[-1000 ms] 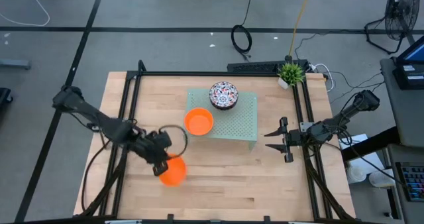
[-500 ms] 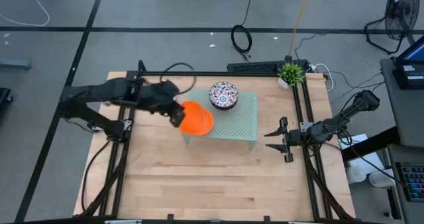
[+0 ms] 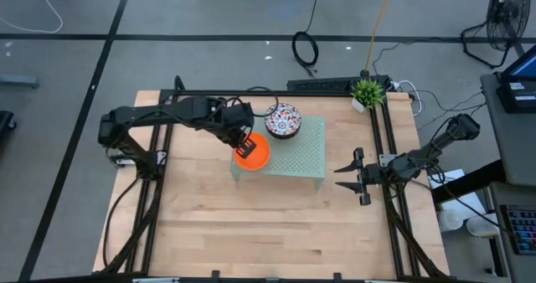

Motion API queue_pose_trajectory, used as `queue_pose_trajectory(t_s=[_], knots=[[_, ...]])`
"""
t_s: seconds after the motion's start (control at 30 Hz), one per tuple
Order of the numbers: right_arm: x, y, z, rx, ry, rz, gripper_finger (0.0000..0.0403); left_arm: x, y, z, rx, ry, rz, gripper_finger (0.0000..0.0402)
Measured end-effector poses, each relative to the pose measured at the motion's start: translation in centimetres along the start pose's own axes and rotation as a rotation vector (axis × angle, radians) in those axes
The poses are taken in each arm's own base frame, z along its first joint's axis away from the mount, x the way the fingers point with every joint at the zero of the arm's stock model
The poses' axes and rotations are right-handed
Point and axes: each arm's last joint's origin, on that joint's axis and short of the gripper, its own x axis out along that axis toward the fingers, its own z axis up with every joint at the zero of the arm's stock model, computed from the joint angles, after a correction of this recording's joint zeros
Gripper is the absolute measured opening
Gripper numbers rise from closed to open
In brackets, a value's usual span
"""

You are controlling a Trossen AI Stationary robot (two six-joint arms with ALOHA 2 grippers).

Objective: Pick & Place Mini bowls
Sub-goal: Stack the orange bowl on top of the orange bowls on the shelf

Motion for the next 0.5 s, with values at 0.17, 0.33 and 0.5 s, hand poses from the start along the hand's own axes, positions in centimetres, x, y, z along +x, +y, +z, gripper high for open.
queue_pose_trajectory(t_s=[0.17, 0.33, 0.5], knots=[[0.0, 0.0, 0.0, 0.000, 0.000, 0.000, 0.0161, 0.0, -0.2, 0.3, -0.003, -0.030, -0.020, 0.0034], [0.0, 0.0, 0.0, 0.000, 0.000, 0.000, 0.0161, -0.7, -0.2, -0.1, 0.057, 0.005, -0.094, 0.0055], [0.0, 0.0, 0.0, 0.000, 0.000, 0.000, 0.0161, -1.3, 0.0, 0.0, 0.094, 0.000, -0.126, 0.0053]])
